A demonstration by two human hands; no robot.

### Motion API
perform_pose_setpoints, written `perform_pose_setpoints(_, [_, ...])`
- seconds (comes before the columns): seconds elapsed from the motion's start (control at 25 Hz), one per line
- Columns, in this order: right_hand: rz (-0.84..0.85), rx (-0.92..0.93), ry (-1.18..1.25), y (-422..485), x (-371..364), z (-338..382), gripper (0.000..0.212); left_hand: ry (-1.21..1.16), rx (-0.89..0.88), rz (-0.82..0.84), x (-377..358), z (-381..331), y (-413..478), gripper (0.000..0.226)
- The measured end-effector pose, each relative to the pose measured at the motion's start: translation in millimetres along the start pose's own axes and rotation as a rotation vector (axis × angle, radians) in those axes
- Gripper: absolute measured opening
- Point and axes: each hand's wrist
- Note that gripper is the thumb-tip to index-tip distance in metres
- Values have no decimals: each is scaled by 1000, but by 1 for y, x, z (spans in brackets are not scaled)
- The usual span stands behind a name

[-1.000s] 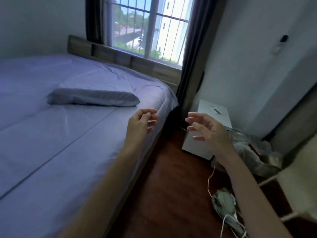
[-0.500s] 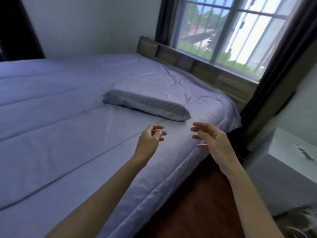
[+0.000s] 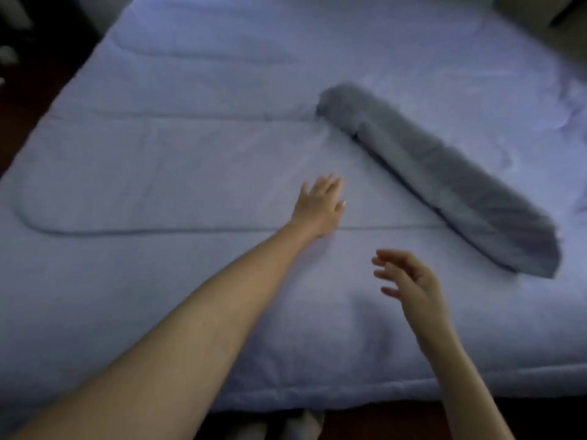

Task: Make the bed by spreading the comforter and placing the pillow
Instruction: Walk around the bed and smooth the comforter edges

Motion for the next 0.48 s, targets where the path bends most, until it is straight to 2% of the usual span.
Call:
perform_pose_setpoints(0.08, [39, -50, 4, 21, -23, -20, 28, 78, 150, 132, -32, 65, -30, 62])
perform_pose_setpoints(0.12, [70, -57, 8, 28, -36, -25, 28, 115, 193, 120, -39, 98, -56, 64])
perform_pose_setpoints(0.2, [137, -64, 16, 35, -67, -32, 28, 192, 324, -37, -34, 160, -126, 66])
perform_pose_setpoints(0.28, [173, -54, 9, 35, -102, -34, 29, 255, 585, -165, -16, 218, -212, 66])
perform_pose_setpoints(0.32, [187, -36, -3, 32, -122, -35, 29, 233, 773, -222, -5, 249, -268, 72])
perform_pose_setpoints(0.44, [234, 192, -191, 15, -188, -42, 26, 71, 1297, -352, 19, 290, -381, 124])
perform_pose_setpoints(0.48, [285, 320, -341, 8, -210, -50, 32, 36, 1370, -407, 16, 293, -401, 124])
Point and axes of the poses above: each hand's wrist, its own y-axis towards the middle knuckle, its own x-axis out of the back of the hand, z = x × y, and after that the axes turned 11 degrees about -x, right-handed
